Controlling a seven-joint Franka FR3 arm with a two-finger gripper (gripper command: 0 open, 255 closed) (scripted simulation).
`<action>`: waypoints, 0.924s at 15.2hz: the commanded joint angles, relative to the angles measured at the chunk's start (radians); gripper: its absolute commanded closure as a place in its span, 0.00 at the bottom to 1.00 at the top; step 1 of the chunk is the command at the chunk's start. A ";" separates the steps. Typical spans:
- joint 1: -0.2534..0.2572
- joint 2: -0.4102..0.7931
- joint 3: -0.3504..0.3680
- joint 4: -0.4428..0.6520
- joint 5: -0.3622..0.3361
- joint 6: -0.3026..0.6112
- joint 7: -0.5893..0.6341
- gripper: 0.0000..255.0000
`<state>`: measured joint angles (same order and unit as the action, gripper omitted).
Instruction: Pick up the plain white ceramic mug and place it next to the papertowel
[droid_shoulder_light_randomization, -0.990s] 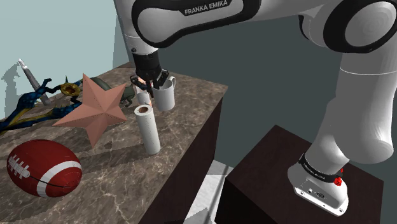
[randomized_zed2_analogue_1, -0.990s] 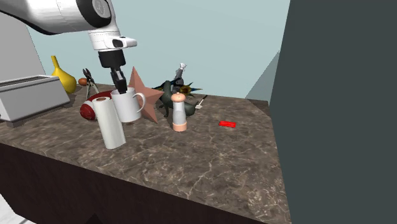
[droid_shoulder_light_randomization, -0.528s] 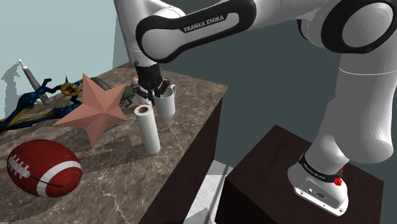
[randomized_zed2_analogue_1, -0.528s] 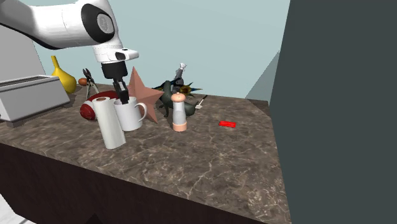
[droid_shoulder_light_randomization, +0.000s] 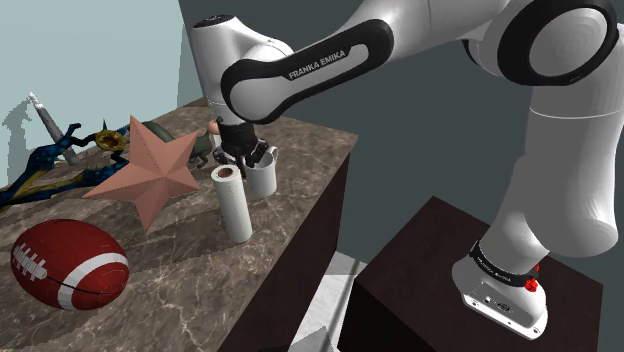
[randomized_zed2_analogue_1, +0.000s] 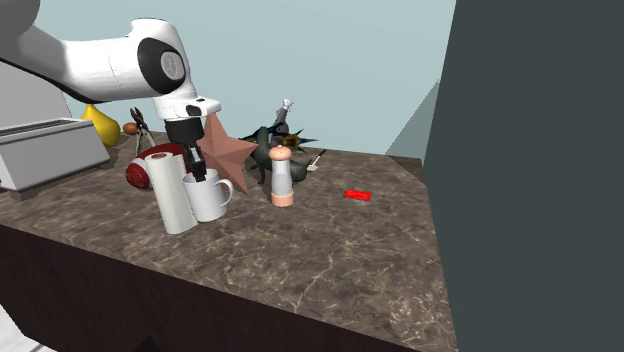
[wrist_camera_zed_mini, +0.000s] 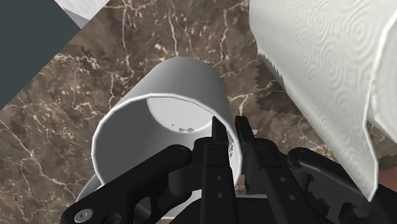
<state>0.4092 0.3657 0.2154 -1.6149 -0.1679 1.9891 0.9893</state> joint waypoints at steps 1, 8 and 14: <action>0.000 0.005 -0.001 -0.017 -0.002 0.022 0.003 1.00; 0.001 0.036 -0.006 -0.067 -0.015 0.103 0.015 1.00; 0.002 0.050 -0.008 -0.083 -0.020 0.132 0.020 1.00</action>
<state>0.4112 0.4157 0.2076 -1.6966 -0.1875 2.1190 1.0095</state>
